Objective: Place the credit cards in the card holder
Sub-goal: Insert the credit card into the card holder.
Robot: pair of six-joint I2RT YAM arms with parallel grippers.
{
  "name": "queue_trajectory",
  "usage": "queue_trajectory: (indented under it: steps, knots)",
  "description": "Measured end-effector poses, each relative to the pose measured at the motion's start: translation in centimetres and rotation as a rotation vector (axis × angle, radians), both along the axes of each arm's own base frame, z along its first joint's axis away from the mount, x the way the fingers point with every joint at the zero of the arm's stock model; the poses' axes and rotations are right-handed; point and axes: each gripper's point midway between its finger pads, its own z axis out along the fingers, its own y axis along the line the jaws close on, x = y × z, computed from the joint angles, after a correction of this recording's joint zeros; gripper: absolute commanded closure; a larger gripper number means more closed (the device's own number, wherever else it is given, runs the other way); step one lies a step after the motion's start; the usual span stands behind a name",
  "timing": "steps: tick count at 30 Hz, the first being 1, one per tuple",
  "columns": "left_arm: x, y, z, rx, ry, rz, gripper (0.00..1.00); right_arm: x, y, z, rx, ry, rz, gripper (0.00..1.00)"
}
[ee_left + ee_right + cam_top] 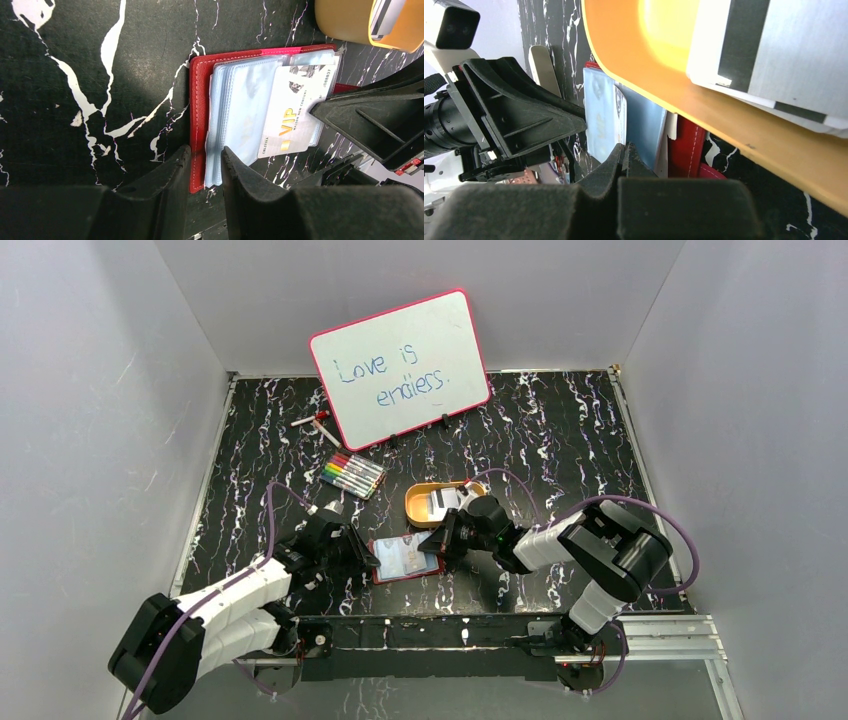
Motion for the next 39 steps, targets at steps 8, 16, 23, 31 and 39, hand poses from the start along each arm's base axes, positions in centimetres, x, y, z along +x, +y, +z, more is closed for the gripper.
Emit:
queue_trajectory:
  steps: [8, 16, 23, 31, 39]
  knots:
    - [0.0, 0.0, -0.1, -0.001, 0.006, 0.003, 0.80, 0.1, 0.2, 0.0, 0.007, -0.010, -0.006, 1.00]
    - [0.1, -0.1, -0.2, 0.000, 0.010, 0.006, 0.83, 0.1, 0.0, -0.3, 0.010, -0.003, -0.032, 1.00]
    - [0.1, -0.1, -0.3, 0.000, 0.012, 0.005, 0.84, -0.1, 0.3, -0.6, 0.009, -0.001, -0.024, 1.00]
    - [0.1, -0.1, -0.3, -0.002, 0.010, 0.005, 0.84, -0.6, 1.7, -0.8, 0.015, 0.013, 0.020, 1.00]
    - [0.1, -0.2, -0.3, -0.008, 0.006, 0.003, 0.84, -1.3, 2.1, -0.9, -0.008, 0.025, 0.047, 0.74]
